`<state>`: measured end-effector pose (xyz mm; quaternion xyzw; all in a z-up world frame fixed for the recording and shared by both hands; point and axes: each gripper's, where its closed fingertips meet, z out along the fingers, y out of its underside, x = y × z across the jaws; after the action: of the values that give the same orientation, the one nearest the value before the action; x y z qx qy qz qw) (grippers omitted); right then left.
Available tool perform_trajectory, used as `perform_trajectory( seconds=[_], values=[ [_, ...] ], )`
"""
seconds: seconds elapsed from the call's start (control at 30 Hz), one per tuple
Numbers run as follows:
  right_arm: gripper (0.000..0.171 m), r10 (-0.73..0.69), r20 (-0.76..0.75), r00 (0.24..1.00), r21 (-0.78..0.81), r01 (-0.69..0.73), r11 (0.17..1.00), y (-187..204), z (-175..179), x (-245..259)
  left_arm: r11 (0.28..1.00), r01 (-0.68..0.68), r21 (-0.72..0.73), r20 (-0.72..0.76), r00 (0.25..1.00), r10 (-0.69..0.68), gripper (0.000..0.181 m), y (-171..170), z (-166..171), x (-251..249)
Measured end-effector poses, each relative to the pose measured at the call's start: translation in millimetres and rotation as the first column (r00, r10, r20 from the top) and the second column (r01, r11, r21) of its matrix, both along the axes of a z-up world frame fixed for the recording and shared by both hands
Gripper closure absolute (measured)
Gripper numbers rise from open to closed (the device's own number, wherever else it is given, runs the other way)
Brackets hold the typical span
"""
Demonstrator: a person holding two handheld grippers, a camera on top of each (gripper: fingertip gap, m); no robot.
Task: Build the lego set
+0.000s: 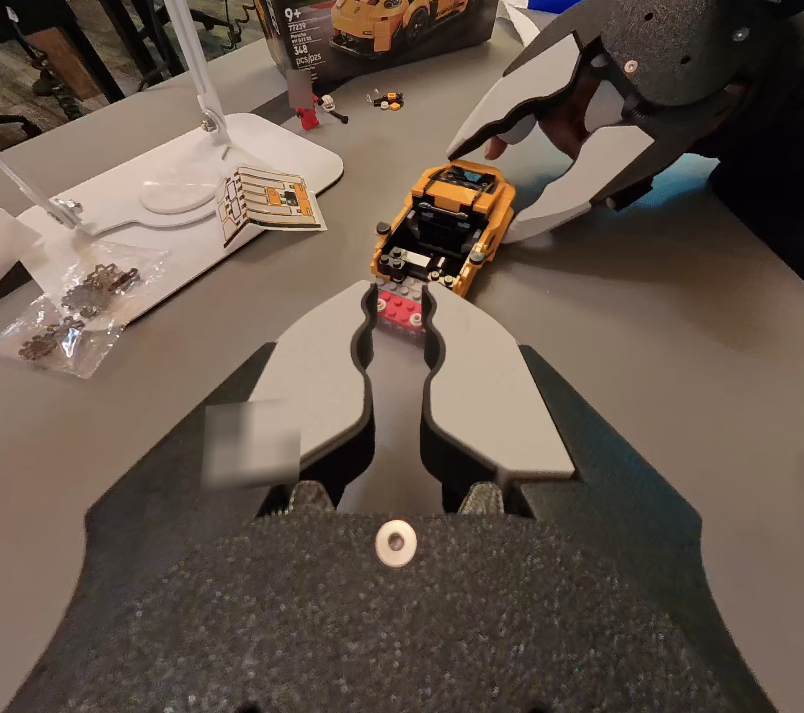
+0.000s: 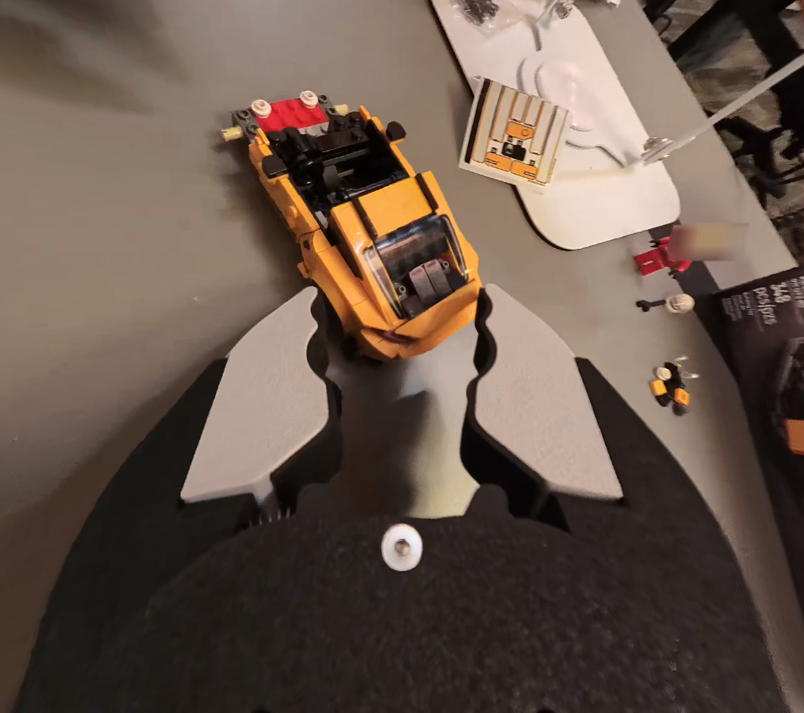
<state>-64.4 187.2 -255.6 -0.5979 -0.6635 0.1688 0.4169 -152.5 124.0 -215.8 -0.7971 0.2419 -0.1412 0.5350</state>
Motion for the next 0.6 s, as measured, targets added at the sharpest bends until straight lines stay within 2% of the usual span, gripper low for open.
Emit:
perform_trajectory(
  seconds=[0.27, 0.43, 0.6],
  values=[
    [0.111, -0.013, -0.062, 0.998, 0.006, 0.014, 1.0, -0.7, 10.1, -0.6, 1.0, -0.014, 0.022, -0.002, 1.0, 0.014, 0.164, -0.3, 5.2, -2.9],
    [0.115, 0.004, -0.26, 0.966, -0.082, -0.026, 0.996, -11.0, 43.9, -7.6, 0.999, -0.028, 0.036, 0.001, 1.0, 0.028, 0.165, 0.5, 7.6, -5.1],
    [0.128, -0.031, -0.393, 0.919, -0.088, -0.004, 0.996, -10.7, 65.2, -10.5, 0.999, -0.027, 0.035, -0.011, 1.0, 0.027, 0.165, 0.5, 5.9, -3.9]
  ],
)
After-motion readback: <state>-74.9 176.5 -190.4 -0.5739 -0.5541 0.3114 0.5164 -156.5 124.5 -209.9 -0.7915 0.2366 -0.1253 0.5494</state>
